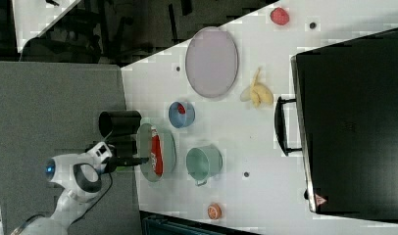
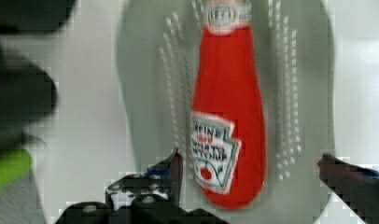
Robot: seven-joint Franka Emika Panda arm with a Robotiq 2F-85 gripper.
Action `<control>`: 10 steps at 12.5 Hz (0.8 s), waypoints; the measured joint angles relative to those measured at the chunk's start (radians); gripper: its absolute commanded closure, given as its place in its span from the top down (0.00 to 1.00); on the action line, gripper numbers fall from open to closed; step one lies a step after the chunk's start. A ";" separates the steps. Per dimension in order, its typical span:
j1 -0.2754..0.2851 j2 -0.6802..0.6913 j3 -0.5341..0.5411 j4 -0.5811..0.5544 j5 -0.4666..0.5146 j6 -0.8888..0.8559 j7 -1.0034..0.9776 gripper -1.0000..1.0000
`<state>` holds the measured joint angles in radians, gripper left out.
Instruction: Pick Ketchup from the table and place it in strainer.
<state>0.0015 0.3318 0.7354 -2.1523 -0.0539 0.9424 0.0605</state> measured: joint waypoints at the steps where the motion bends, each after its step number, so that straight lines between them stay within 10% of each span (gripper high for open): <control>1: -0.012 -0.047 0.000 0.002 0.000 0.005 0.002 1.00; 10: -0.198 -0.382 -0.288 0.224 0.006 -0.510 0.003 1.00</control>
<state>-0.1965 -0.0505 0.4475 -1.9287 -0.0478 0.4329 0.0638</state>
